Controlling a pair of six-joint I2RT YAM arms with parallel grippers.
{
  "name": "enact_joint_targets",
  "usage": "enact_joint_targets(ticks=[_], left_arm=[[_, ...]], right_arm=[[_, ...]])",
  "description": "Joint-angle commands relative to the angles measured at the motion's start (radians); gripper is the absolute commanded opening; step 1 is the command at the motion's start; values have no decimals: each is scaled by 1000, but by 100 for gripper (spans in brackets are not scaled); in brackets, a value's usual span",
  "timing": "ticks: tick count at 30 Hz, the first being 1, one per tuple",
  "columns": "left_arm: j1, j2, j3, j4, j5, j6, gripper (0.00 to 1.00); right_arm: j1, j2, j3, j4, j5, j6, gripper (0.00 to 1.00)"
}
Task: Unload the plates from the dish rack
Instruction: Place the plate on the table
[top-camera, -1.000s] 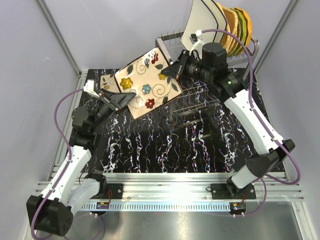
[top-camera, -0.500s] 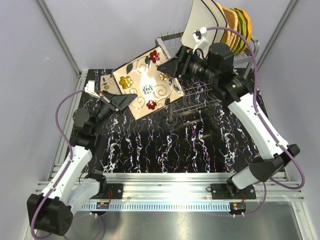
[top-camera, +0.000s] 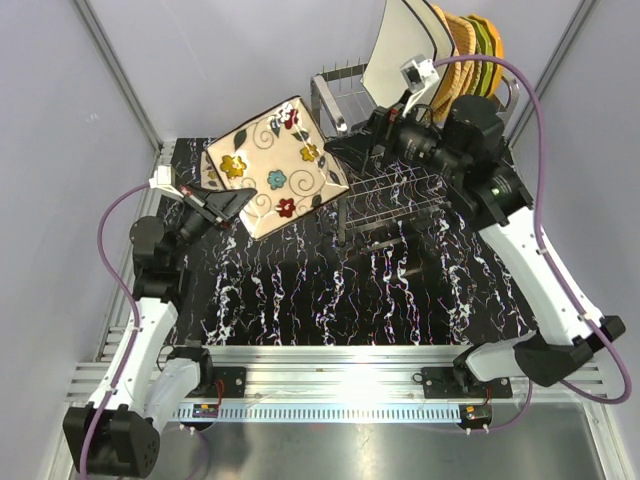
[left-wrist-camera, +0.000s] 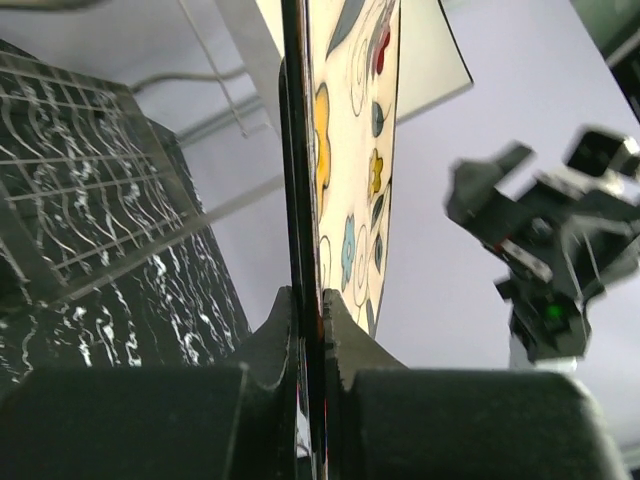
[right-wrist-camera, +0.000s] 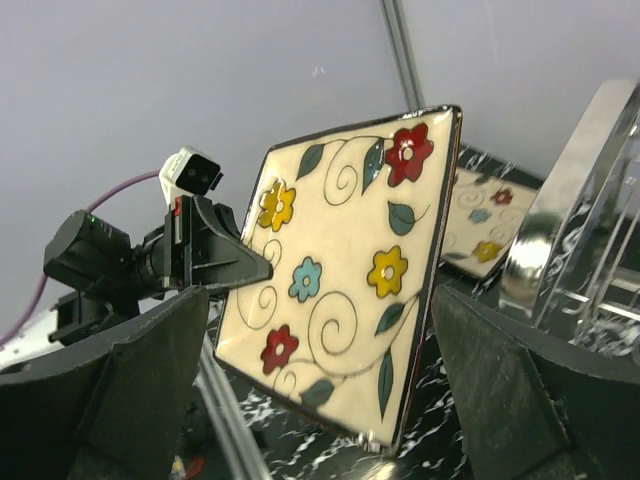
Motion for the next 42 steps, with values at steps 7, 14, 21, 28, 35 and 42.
enact_joint_targets(ticks=[7,14,21,28,35,42], left_arm=[[163,-91,47,183,4,-88,0],[234,-80,5,203,-35,-93,0],[248,-25,22,205,-125,-15,0],[248,64,28,237,-239,40,0],[248,216,53,323,-275,76,0],[227,400,67,500,-393,100,0]], right_arm=[[7,-133,-35,23,-12,-319,100],[4,-195,-96,-27,71,-426,100],[-21,-279,-241,10,241,-415,100],[-76,-351,-391,69,450,-357,100],[-128,-399,-502,84,505,-309,100],[-165,-422,-552,72,496,-272,100]])
